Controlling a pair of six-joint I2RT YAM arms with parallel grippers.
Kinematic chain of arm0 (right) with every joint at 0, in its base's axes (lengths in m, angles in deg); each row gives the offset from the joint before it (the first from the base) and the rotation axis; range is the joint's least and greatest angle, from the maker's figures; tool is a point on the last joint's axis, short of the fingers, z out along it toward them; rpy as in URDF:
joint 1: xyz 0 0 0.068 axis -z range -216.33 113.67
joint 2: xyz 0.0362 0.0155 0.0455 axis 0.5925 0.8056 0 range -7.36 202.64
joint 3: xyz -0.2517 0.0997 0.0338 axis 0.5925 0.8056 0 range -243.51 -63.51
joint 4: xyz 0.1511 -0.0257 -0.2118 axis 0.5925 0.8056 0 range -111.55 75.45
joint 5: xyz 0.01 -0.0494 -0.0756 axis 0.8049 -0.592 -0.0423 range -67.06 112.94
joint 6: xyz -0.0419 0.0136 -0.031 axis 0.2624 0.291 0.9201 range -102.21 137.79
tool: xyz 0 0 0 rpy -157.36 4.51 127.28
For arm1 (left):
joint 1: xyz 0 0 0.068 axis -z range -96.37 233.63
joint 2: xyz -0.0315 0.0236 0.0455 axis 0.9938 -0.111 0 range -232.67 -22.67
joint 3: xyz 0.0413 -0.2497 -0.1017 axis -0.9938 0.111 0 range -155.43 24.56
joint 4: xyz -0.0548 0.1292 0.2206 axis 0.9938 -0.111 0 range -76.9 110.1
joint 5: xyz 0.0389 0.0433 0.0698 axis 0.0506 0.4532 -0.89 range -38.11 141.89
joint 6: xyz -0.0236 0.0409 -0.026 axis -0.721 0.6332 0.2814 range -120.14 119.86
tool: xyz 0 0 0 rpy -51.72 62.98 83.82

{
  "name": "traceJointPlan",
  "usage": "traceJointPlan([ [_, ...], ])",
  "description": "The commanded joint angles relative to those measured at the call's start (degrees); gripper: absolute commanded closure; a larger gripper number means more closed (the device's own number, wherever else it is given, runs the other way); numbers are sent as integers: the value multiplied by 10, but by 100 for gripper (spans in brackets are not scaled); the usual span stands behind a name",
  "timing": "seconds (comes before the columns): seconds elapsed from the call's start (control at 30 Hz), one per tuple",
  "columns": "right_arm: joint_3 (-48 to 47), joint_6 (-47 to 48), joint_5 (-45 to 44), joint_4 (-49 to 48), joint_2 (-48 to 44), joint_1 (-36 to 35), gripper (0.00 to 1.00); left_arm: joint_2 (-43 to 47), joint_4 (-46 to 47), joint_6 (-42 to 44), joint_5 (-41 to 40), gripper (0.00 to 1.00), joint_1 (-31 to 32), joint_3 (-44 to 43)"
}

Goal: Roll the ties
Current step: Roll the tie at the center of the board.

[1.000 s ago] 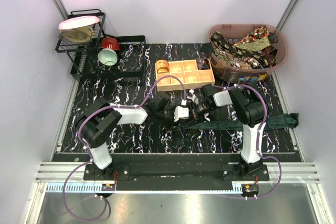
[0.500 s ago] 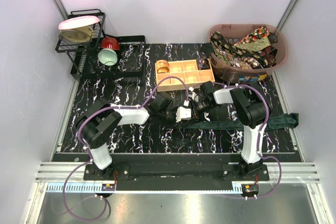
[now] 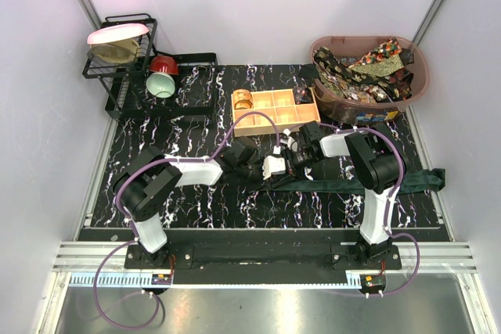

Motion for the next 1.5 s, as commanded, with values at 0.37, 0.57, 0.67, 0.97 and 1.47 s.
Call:
traceJointPlan([
  [0.37,-55,106,-62,100,39,-2,100,-20,-85,41,-23,62,2,5],
  [0.57,-70,101,-102,108,59,-6,100,12,-57,14,-7,39,-9,31],
  [0.67,-72,102,-111,114,62,-6,100,37,-8,-5,7,34,-19,60],
  [0.97,-74,104,-114,116,64,-13,100,28,32,2,25,36,-34,74],
  [1.47,-78,96,-119,108,81,-18,100,58,28,-38,65,64,-25,31],
])
